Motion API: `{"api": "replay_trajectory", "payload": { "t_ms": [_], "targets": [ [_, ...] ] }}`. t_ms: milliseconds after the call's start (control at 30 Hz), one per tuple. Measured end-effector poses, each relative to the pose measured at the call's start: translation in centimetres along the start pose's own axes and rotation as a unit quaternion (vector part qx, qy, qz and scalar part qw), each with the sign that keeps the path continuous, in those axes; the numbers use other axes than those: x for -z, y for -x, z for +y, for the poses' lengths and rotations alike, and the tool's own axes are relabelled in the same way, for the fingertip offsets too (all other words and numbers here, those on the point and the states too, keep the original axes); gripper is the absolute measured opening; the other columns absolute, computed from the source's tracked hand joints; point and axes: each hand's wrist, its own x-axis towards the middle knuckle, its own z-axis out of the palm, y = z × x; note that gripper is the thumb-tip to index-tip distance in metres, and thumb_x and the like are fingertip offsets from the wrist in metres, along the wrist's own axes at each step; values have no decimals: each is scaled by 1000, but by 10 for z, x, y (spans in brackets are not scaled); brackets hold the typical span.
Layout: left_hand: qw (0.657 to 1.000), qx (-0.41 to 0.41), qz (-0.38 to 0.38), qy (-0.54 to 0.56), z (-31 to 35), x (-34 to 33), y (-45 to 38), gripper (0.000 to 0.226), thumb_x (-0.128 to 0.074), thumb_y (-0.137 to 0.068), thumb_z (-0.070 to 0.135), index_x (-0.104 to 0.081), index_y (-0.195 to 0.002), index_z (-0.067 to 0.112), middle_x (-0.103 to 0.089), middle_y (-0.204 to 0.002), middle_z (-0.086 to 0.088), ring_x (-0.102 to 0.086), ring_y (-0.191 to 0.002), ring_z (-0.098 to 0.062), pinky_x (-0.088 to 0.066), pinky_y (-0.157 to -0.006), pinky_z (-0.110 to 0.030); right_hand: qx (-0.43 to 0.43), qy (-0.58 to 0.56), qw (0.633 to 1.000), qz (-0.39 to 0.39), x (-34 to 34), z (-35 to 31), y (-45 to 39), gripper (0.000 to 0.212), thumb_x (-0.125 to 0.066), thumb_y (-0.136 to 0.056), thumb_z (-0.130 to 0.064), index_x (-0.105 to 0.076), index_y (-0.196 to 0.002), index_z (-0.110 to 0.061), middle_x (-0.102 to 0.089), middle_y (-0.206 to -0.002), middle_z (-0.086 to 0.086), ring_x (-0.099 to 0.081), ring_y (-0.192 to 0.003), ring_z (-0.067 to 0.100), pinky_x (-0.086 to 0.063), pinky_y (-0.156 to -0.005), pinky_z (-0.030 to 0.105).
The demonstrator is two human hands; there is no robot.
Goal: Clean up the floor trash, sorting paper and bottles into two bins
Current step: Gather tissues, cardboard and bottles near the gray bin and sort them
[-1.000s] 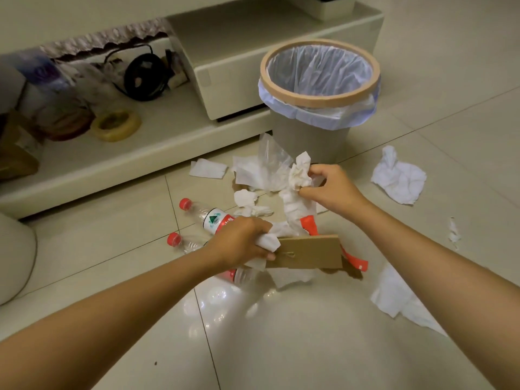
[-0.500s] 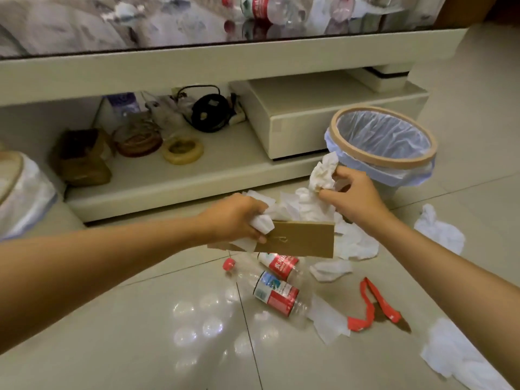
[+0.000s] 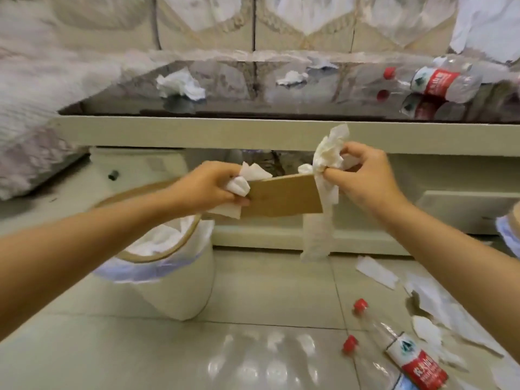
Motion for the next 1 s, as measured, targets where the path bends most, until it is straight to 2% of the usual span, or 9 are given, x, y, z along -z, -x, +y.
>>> {"api": "replay_trajectory", "payload": {
  "t_ms": [133,267,400,533,667,733,833,933,1000],
  "targets": [
    [988,102,89,70,-61,52,24,19,-73,-82,19,-62,-96,26,-63,-92,6,-61,-85,-11,-52,-74,-31,18,-51,999,-3,-70,-40,-30,23,-73,-79,-20,-61,-92,-34,-65,-95,-12,-64,-90,10,-58,-79,37],
    [954,222,140,145,-117,69,46,26,-71,-83,29,-55,-103,31,-62,-99,7,-59,-93,-16,-47,-83,-35,18,-73,997,-21,-128,-66,-43,20,-75,-75,-22,-65,-93,-23,-68,-93,-3,-66,-89,17,-58,-78,45],
    [932,301,136,148,-164,67,62,41,-71,-82,36,-55,-116,21,-62,-109,-1,-57,-103,-25,-46,-94,-44,12,-94,995,-39,-172,-86,-44,19,-74,-76,-16,-61,-80,-28,-66,-84,-4,-66,-87,20,-57,-79,44],
    [925,358,96,87,-184,55,60,61,-74,-80,36,-43,-131,22,-56,-114,2,-53,-104,-22,-44,-87,-35,-2,-108,993,-49,-203,-88,-44,18,-73,-77,-13,-63,-86,-25,-68,-91,-1,-66,-89,18,-58,-78,44],
    [931,343,104,68,-192,50,50,76,-77,-78,33,-37,-140,17,-56,-129,-6,-56,-104,-19,-49,-86,-34,-23,-87,995,-44,-226,-75,-42,15,-73,-78,-12,-64,-89,-17,-67,-89,2,-65,-86,18,-58,-77,43],
    [934,328,120,80,-193,50,46,63,-74,-80,33,-44,-133,18,-58,-125,-4,-58,-105,-19,-51,-84,-34,-43,-73,995,-60,-237,-67,-41,19,-73,-78,-13,-63,-94,-18,-66,-91,0,-65,-87,17,-58,-79,42],
    [926,311,156,145,-193,50,42,40,-68,-86,31,-52,-122,20,-63,-113,-2,-64,-90,-13,-46,-64,-24,-78,-46,990,-107,-250,-56,-38,34,-74,-79,-18,-62,-111,-20,-64,-103,-3,-61,-99,18,-56,-82,39],
    [925,294,176,161,-191,48,39,28,-63,-90,30,-56,-116,20,-67,-105,0,-66,-84,-12,-43,-60,-22,-84,-13,987,-138,-255,-49,-35,44,-74,-79,-14,-60,-120,-23,-63,-114,1,-60,-102,19,-57,-75,32],
    [930,277,181,162,-186,45,37,25,-60,-92,30,-57,-114,18,-68,-100,1,-66,-84,-11,-42,-59,-19,-82,1,986,-144,-257,-46,-33,45,-72,-80,-10,-60,-121,-25,-63,-115,2,-60,-102,19,-56,-82,36]
  ]
}}
